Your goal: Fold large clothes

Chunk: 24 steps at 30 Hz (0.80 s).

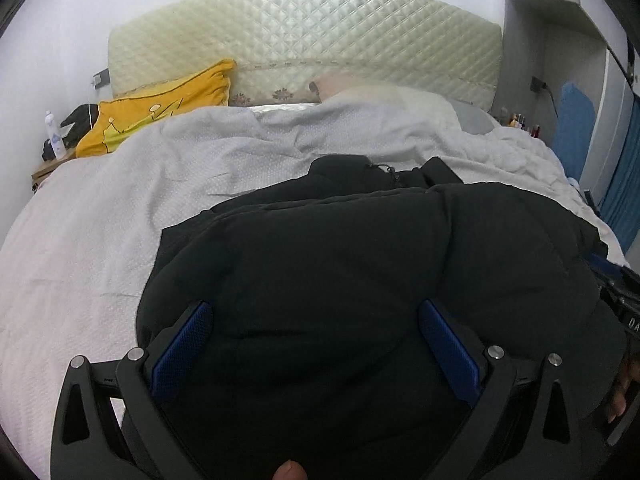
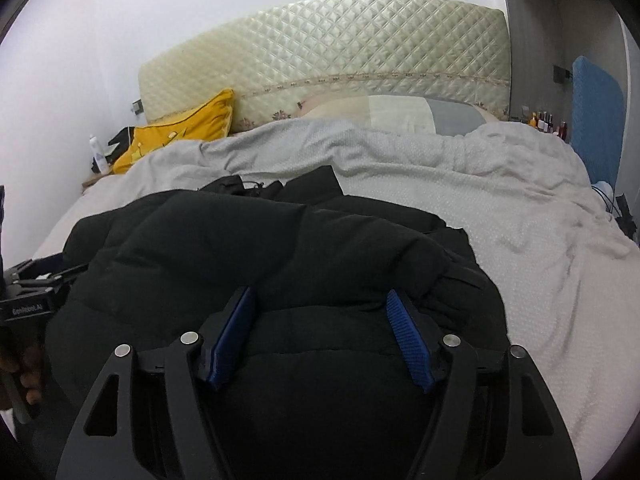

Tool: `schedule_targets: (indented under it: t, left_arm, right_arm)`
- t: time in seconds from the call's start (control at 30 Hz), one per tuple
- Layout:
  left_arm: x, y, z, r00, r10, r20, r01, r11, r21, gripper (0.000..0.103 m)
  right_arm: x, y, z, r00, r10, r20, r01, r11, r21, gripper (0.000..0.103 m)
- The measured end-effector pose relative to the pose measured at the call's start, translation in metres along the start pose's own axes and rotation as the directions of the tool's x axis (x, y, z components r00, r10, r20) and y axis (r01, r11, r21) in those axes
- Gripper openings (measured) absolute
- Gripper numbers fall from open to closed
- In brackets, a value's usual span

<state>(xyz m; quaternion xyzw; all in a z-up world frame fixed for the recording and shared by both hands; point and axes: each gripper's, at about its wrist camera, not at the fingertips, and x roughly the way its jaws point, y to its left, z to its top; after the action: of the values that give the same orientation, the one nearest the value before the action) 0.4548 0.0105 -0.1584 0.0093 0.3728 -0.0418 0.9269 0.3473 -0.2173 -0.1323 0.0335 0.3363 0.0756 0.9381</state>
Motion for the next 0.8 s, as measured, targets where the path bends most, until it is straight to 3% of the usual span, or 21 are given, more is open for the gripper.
schedule_targets:
  t: [0.47, 0.7, 0.8]
  left_arm:
    - [0.022, -0.006, -0.001, 0.999, 0.032, 0.007, -0.032, 0.999, -0.023, 0.103]
    - [-0.009, -0.011, 0.006, 0.998, 0.057, -0.030, -0.058, 0.997, -0.048, 0.103]
    - [-0.041, -0.016, 0.013, 0.998, 0.061, 0.008, -0.061, 0.997, -0.041, 0.103]
  right_arm:
    - [0.034, 0.000, -0.011, 1.000, -0.018, -0.013, 0.018, 1.000, 0.002, 0.068]
    - [0.011, -0.003, -0.001, 0.998, 0.001, -0.061, 0.002, 0.999, 0.044, 0.069]
    - [-0.015, -0.002, 0.007, 0.999, -0.001, -0.049, 0.004, 0.998, 0.056, 0.069]
